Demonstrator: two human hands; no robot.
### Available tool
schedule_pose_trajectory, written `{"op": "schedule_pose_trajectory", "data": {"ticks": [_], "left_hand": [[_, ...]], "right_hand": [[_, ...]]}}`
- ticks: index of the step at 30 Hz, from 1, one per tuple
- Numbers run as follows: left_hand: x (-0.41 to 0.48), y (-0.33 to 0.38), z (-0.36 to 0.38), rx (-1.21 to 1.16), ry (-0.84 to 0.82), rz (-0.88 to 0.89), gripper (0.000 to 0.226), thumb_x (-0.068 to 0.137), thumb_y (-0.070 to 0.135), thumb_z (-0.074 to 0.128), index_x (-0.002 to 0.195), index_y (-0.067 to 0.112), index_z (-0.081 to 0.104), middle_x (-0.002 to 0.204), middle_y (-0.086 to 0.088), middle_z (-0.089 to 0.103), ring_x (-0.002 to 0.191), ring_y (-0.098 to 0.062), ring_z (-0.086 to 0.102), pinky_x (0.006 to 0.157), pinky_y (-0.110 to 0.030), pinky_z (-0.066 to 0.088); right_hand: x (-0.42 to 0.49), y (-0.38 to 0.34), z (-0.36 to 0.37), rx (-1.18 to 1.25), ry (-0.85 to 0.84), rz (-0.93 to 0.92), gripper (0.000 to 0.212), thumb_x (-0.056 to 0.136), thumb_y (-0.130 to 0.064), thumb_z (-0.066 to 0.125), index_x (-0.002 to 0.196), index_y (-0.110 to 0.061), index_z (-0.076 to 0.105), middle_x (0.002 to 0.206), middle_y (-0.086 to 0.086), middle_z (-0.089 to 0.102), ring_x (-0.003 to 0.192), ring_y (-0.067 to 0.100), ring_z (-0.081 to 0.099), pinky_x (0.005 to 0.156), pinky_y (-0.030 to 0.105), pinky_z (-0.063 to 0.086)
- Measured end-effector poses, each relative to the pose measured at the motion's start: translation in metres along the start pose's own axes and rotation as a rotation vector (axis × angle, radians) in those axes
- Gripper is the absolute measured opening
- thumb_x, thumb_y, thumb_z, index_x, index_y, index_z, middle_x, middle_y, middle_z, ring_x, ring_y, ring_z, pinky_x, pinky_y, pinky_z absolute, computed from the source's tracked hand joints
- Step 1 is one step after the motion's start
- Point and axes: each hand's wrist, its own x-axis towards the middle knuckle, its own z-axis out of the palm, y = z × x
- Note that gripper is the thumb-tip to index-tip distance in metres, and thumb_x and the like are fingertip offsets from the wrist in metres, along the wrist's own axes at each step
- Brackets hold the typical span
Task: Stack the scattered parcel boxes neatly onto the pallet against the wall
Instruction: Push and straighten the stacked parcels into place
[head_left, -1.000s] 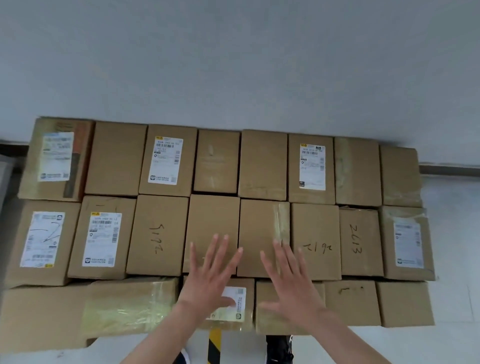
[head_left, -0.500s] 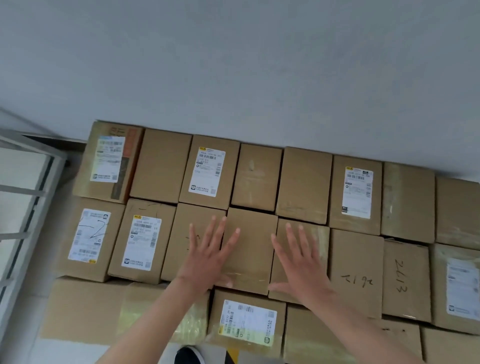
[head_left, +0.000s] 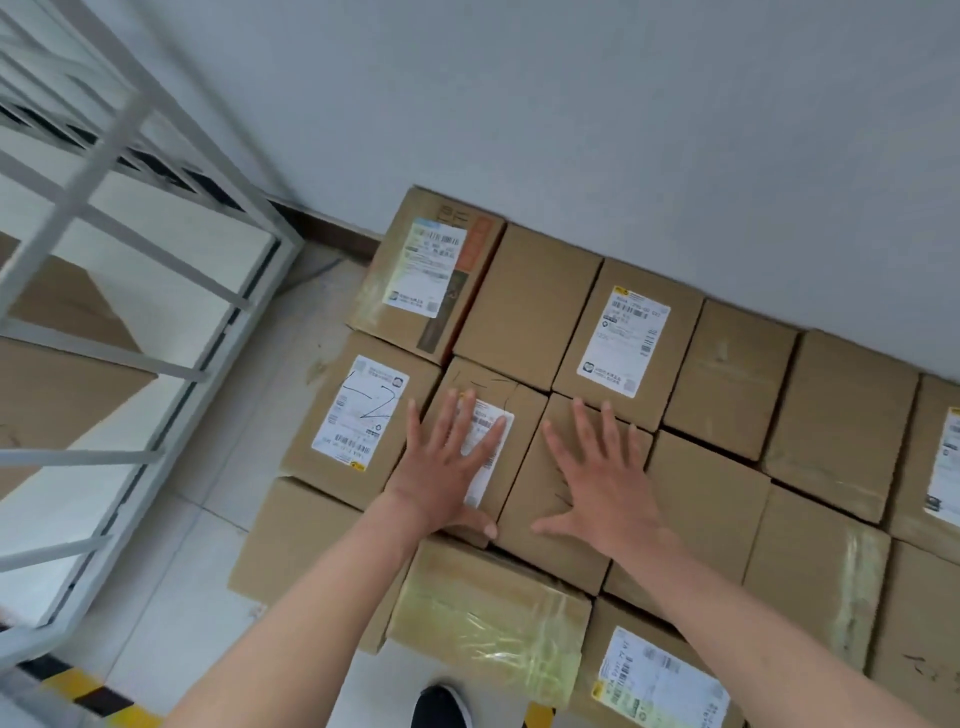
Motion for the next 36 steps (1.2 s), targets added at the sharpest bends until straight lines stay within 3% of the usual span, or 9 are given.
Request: {"op": "schedule_pose_trajectory", "data": {"ticks": [3, 6, 9, 13, 16, 22, 27, 31, 36], "left_hand": [[-0.006, -0.019, -0.006, -0.092, 0.057, -0.086, 0.131, 0.052, 0.098, 0.022, 0.139, 0.027, -0.045, 0.146, -0.017, -0.049, 0.132, -0.037, -0.048, 0.102, -0.077, -0.016], [-0.019, -0.06, 0.001, -0.21, 0.011, -0.241, 0.135, 0.053, 0.096, 0.04, 0.139, 0.033, -0.043, 0.139, -0.011, -0.056, 0.129, -0.036, -0.051, 0.1, -0.077, -0.016], [-0.022, -0.078, 0.016, -0.241, -0.117, -0.231, 0.138, 0.05, 0.097, 0.049, 0.131, 0.041, -0.048, 0.135, -0.009, -0.061, 0.125, -0.037, -0.055, 0.102, -0.078, -0.014], [-0.015, -0.054, 0.014, -0.327, -0.108, -0.242, 0.14, 0.05, 0.095, 0.052, 0.133, 0.041, -0.046, 0.136, -0.011, -0.06, 0.122, -0.04, -0.056, 0.099, -0.076, -0.018], [-0.023, -0.051, 0.005, -0.446, -0.065, -0.235, 0.137, 0.059, 0.087, 0.06, 0.141, 0.038, -0.038, 0.145, -0.008, -0.05, 0.131, -0.034, -0.049, 0.106, -0.075, -0.013], [-0.112, -0.033, 0.034, -0.398, -0.067, -0.246, 0.133, 0.049, 0.099, 0.034, 0.137, 0.039, -0.045, 0.145, -0.007, -0.051, 0.134, -0.032, -0.046, 0.107, -0.076, -0.006], [-0.14, -0.003, 0.075, -0.504, -0.168, -0.303, 0.138, 0.045, 0.106, 0.03, 0.143, 0.036, -0.038, 0.143, -0.008, -0.054, 0.131, -0.031, -0.051, 0.105, -0.079, -0.001], [-0.134, 0.005, 0.08, -0.51, -0.069, -0.338, 0.136, 0.048, 0.106, 0.026, 0.14, 0.031, -0.04, 0.143, -0.01, -0.051, 0.136, -0.028, -0.044, 0.107, -0.075, -0.001], [-0.137, 0.051, 0.052, -0.49, 0.016, -0.201, 0.124, 0.061, 0.102, 0.023, 0.145, 0.033, -0.036, 0.149, -0.008, -0.046, 0.139, -0.022, -0.041, 0.114, -0.067, 0.0]], "right_hand": [[-0.002, -0.012, -0.006, -0.045, 0.002, -0.007, 0.13, 0.061, -0.092, 0.047, 0.138, -0.037, -0.042, 0.146, 0.012, -0.049, 0.134, 0.041, -0.042, 0.114, 0.066, -0.004], [0.01, -0.026, -0.012, -0.036, -0.017, -0.026, 0.131, 0.059, -0.092, 0.049, 0.138, -0.039, -0.041, 0.148, 0.012, -0.047, 0.135, 0.042, -0.041, 0.112, 0.069, -0.002], [0.025, -0.033, -0.013, -0.008, -0.053, -0.017, 0.132, 0.057, -0.089, 0.056, 0.138, -0.044, -0.037, 0.147, 0.008, -0.047, 0.135, 0.039, -0.04, 0.111, 0.07, -0.003], [0.028, -0.034, -0.013, -0.016, -0.085, -0.005, 0.131, 0.056, -0.087, 0.06, 0.144, -0.045, -0.027, 0.148, 0.004, -0.047, 0.137, 0.037, -0.039, 0.11, 0.069, -0.003], [0.02, -0.031, -0.02, 0.015, -0.105, -0.002, 0.124, 0.062, -0.086, 0.057, 0.148, -0.043, -0.021, 0.151, 0.004, -0.042, 0.139, 0.036, -0.036, 0.113, 0.068, -0.001], [-0.069, -0.065, 0.007, 0.076, -0.105, -0.15, 0.115, 0.063, -0.096, 0.028, 0.144, -0.041, -0.032, 0.149, 0.006, -0.046, 0.135, 0.033, -0.044, 0.113, 0.065, -0.011], [-0.105, -0.085, 0.062, -0.037, -0.117, -0.197, 0.121, 0.072, -0.086, 0.044, 0.139, -0.034, -0.042, 0.149, 0.016, -0.042, 0.139, 0.045, -0.031, 0.11, 0.069, -0.009], [-0.1, -0.079, 0.067, -0.008, -0.06, -0.189, 0.123, 0.07, -0.086, 0.045, 0.14, -0.031, -0.041, 0.154, 0.019, -0.032, 0.143, 0.044, -0.024, 0.112, 0.067, -0.008], [-0.141, -0.037, 0.071, 0.082, -0.02, -0.181, 0.124, 0.069, -0.088, 0.042, 0.144, -0.028, -0.036, 0.151, 0.019, -0.036, 0.142, 0.044, -0.027, 0.11, 0.065, -0.013]]}}
